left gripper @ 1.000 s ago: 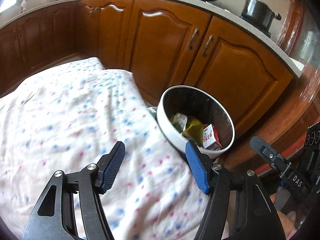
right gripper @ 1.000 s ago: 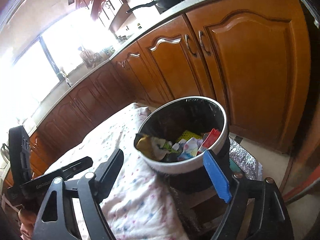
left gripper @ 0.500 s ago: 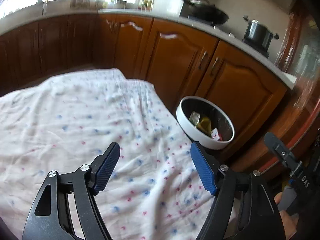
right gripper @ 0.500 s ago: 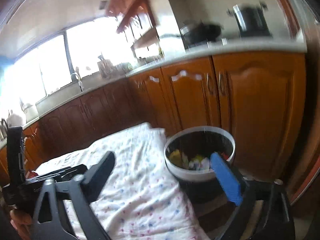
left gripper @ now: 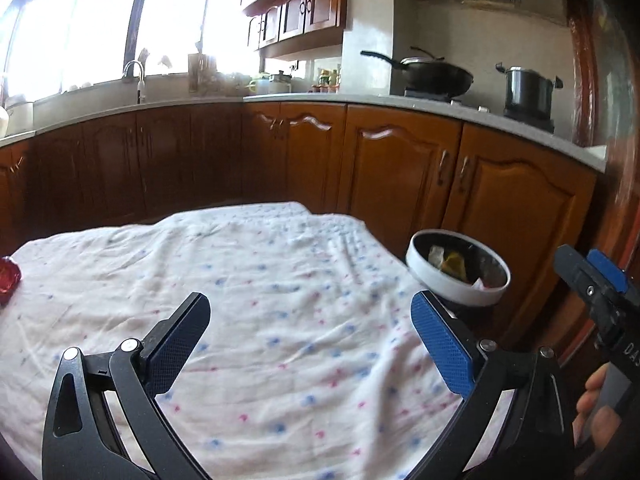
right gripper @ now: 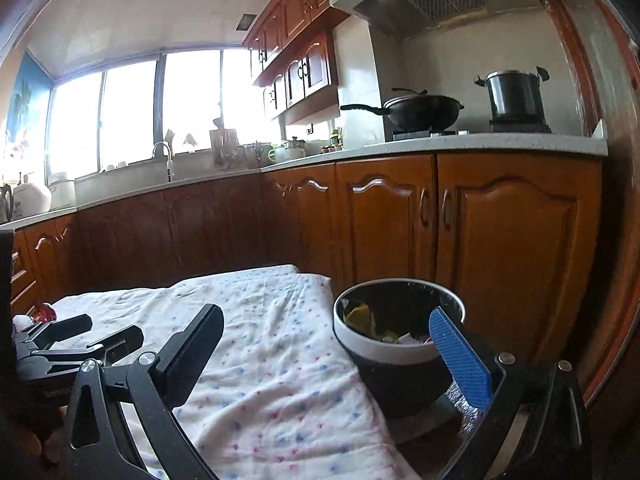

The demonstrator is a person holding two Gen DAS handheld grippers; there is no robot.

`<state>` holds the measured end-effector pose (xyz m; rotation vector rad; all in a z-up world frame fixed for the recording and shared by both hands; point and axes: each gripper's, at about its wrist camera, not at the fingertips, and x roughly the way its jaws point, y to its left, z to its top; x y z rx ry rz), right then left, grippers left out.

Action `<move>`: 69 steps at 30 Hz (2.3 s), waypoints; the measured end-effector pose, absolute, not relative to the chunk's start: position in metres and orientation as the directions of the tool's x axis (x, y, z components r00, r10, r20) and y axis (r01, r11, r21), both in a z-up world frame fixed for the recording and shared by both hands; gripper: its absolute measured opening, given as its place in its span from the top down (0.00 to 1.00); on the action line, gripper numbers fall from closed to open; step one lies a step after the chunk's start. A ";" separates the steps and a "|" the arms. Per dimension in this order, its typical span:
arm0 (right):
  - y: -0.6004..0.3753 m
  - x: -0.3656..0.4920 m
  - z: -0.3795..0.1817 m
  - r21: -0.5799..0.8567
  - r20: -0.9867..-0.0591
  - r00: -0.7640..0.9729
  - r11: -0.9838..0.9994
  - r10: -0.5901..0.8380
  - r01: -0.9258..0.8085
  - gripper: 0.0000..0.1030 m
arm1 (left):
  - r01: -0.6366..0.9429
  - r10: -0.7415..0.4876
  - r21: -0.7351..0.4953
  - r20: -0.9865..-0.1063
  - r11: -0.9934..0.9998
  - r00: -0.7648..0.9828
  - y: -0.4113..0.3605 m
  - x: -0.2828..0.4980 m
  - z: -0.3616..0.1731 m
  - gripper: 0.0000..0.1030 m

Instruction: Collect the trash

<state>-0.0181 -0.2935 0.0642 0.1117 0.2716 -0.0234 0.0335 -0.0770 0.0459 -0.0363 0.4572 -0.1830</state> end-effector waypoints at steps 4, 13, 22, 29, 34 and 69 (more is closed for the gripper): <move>-0.295 -0.022 0.056 0.129 -0.273 0.962 0.991 -0.007 0.044 0.00 | 0.155 -0.169 -0.069 -0.446 0.986 0.879 -0.074 0.031 0.037 0.00; -0.285 -0.027 0.044 0.119 -0.282 0.959 0.992 0.001 0.033 0.00 | 0.129 -0.132 -0.038 -0.442 0.991 0.887 -0.071 0.020 0.026 0.00; -0.283 -0.030 0.040 0.140 -0.262 0.965 0.990 0.022 0.016 0.00 | 0.095 -0.104 -0.041 -0.432 0.995 0.896 -0.065 0.016 0.024 0.00; -0.283 -0.034 0.041 0.151 -0.230 0.973 0.989 0.031 0.004 0.00 | 0.079 -0.085 -0.032 -0.416 0.996 0.905 -0.064 0.014 0.022 0.00; -0.284 -0.036 0.042 0.157 -0.217 0.976 0.988 0.033 0.001 0.00 | 0.073 -0.074 -0.018 -0.397 0.997 0.915 -0.066 0.009 0.023 0.00; -0.281 -0.037 0.042 0.170 -0.216 0.976 0.985 0.042 -0.004 0.00 | 0.075 -0.065 0.013 -0.367 0.997 0.928 -0.070 -0.001 0.028 0.00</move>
